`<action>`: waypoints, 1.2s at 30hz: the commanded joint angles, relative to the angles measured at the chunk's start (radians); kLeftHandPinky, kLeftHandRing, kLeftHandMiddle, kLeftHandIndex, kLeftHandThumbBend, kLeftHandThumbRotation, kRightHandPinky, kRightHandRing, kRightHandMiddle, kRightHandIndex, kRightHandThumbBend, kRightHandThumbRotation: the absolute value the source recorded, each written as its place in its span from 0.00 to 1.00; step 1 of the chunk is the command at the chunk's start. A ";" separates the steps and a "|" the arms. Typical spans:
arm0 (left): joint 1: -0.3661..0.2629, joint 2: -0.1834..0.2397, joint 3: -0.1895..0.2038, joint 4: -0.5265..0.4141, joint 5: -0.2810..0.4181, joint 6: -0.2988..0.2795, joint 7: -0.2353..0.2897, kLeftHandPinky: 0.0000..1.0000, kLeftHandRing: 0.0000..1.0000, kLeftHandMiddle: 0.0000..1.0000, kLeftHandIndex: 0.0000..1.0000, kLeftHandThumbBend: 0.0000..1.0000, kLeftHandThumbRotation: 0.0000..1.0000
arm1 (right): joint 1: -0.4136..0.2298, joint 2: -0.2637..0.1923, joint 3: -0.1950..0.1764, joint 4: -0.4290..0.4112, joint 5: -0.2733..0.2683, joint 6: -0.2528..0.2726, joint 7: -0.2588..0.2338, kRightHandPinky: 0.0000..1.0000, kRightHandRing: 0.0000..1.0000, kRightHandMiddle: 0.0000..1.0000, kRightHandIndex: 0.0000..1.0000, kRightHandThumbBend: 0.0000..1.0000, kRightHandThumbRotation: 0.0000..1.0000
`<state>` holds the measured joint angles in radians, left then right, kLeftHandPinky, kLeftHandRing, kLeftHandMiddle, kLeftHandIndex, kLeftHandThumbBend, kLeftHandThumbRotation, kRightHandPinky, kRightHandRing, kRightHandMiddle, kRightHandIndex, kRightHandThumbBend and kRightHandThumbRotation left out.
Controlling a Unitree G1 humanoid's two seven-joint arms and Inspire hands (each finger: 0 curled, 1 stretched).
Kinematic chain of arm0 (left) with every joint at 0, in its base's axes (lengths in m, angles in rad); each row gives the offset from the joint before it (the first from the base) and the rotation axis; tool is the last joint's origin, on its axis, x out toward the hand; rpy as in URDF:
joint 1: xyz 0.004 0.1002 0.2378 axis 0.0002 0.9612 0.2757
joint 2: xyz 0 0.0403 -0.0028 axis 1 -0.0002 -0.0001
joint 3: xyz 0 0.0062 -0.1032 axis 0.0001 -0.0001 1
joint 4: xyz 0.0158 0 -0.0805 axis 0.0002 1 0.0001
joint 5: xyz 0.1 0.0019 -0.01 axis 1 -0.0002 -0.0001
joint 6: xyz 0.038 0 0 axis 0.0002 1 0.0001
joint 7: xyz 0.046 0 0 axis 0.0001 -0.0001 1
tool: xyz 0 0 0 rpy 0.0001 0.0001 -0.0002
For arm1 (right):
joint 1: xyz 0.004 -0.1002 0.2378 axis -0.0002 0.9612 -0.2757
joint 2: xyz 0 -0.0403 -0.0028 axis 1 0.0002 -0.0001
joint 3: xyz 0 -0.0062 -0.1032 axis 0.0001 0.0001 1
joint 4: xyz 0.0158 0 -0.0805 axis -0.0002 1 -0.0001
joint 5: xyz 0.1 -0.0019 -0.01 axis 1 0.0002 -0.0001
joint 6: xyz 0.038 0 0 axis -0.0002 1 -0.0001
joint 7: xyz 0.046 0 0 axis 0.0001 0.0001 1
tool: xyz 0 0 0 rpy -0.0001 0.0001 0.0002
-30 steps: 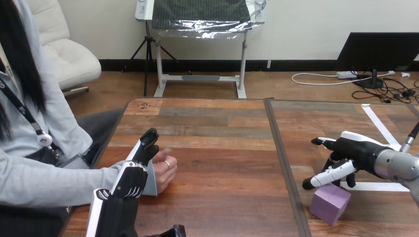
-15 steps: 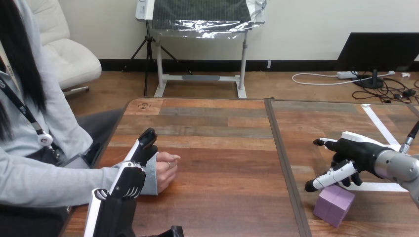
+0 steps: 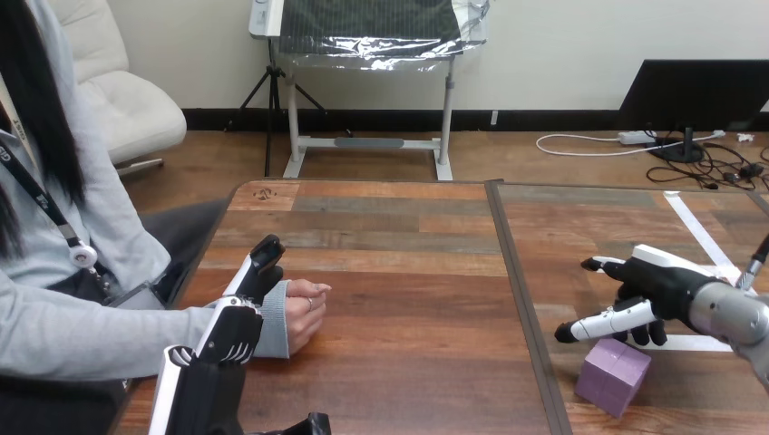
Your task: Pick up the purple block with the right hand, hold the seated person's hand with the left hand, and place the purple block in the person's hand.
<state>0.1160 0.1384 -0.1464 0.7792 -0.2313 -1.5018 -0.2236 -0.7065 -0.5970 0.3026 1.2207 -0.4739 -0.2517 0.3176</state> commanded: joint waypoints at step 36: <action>-0.039 -0.006 0.009 -0.036 -0.001 0.000 -0.023 0.94 0.95 0.96 0.92 1.00 0.59 | 0.010 0.009 -0.206 -0.104 0.236 -0.218 -0.155 0.54 0.64 0.67 0.96 1.00 0.73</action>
<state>0.1160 0.1402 -0.1461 0.7791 -0.2362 -1.5017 -0.2487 -0.6437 -0.5950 0.1434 1.1564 -0.2792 -0.4222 0.1654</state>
